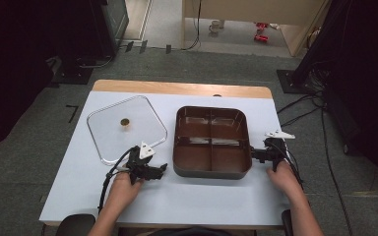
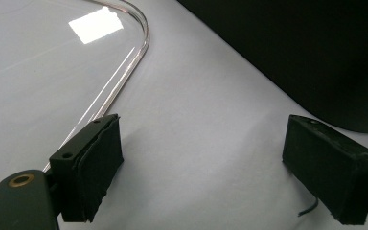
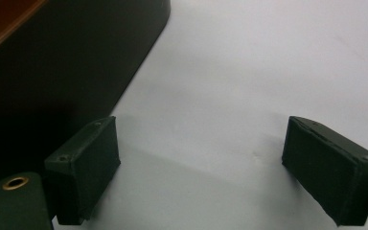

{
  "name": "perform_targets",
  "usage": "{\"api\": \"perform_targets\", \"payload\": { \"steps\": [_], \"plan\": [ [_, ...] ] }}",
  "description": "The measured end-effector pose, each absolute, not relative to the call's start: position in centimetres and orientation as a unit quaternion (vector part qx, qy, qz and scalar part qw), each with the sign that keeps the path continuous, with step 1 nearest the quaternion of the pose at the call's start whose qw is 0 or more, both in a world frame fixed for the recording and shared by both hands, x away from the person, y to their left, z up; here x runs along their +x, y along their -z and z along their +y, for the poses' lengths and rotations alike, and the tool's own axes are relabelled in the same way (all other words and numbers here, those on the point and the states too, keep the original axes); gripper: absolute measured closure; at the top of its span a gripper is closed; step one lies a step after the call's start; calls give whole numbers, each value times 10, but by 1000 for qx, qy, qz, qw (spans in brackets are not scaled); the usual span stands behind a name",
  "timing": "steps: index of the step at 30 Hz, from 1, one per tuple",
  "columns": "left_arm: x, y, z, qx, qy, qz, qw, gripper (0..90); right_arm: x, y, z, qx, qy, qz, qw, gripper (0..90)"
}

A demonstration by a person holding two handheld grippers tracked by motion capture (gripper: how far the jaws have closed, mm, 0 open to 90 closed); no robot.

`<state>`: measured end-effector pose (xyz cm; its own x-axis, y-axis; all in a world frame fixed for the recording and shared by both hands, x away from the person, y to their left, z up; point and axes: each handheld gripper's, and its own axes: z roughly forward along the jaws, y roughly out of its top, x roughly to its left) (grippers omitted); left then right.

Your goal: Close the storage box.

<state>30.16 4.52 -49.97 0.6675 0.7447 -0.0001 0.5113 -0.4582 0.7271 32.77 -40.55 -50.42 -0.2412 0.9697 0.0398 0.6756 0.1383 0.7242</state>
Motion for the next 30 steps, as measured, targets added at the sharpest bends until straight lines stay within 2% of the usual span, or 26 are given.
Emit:
{"api": "perform_targets", "payload": {
  "steps": [13,30],
  "plan": [
    [302,500,45,838,-162,377,361,132,328,504,-406,572,-322,719,228,122],
    [301,491,38,849,-150,395,319,143,328,504,-406,572,-322,719,228,122]
  ]
}}
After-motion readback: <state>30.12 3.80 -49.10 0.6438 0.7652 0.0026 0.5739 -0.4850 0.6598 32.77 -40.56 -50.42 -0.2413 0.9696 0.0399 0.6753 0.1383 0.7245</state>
